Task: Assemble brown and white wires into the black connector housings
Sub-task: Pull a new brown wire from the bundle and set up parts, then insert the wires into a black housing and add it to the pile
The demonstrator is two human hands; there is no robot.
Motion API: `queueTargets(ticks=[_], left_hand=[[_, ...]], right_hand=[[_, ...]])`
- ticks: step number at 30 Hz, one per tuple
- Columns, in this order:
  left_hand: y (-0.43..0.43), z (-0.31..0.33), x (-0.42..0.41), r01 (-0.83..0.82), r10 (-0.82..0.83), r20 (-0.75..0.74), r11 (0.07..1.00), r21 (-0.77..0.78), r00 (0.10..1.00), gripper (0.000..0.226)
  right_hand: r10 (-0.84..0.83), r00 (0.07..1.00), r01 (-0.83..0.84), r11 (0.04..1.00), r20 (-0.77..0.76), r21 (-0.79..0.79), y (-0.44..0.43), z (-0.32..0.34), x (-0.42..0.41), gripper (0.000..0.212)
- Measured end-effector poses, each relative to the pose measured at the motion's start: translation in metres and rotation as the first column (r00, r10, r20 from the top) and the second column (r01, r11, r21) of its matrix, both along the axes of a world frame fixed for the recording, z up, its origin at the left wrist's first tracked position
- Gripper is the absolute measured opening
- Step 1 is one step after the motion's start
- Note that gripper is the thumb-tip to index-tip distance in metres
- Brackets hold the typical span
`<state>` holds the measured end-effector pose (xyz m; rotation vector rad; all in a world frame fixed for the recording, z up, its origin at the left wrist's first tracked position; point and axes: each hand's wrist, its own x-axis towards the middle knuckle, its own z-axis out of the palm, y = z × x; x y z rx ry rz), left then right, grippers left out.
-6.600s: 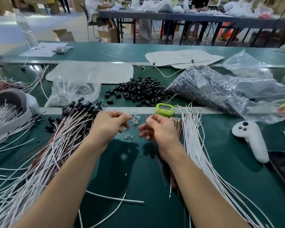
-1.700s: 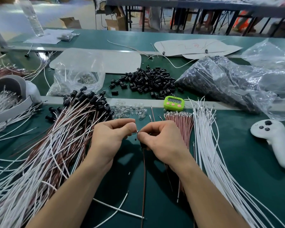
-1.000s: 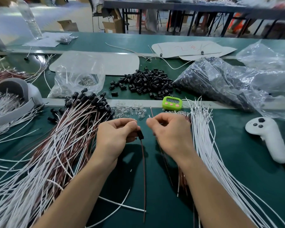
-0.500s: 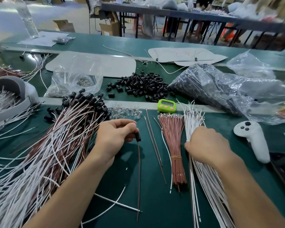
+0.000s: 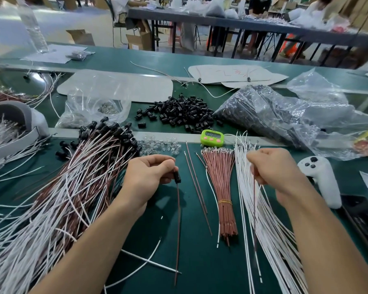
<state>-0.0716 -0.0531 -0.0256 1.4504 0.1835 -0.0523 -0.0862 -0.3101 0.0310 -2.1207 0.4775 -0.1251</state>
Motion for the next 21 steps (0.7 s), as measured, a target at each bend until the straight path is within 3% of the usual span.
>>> queueTargets(ticks=[4, 8, 15, 19, 21], left_hand=[[0.000, 0.000, -0.001, 0.009, -0.009, 0.003, 1.000, 0.009, 1.000, 0.006], [-0.001, 0.000, 0.000, 0.011, -0.011, 0.004, 1.000, 0.012, 1.000, 0.006], [-0.003, 0.004, -0.003, 0.023, -0.023, 0.014, 0.999, -0.036, 1.000, 0.012], [-0.003, 0.008, -0.004, 0.054, -0.048, 0.076, 0.996, -0.072, 0.996, 0.023], [-0.005, 0.009, -0.006, 0.065, -0.059, 0.070, 0.994, -0.084, 0.996, 0.024]], right_hand=[[0.056, 0.984, -0.113, 0.928, 0.167, 0.354, 0.021, 0.014, 0.003, 0.027], [0.131, 0.971, -0.224, 0.789, 0.200, 0.573, 0.051, 0.023, 0.010, 0.019], [0.244, 0.948, -0.317, 0.679, 0.204, 0.662, 0.103, -0.010, 0.025, 0.015], [0.131, 0.964, -0.266, 0.560, 0.233, 0.785, 0.110, -0.034, 0.030, 0.019], [0.054, 0.970, -0.227, 0.546, 0.237, 0.806, 0.109, -0.042, 0.032, 0.018]])
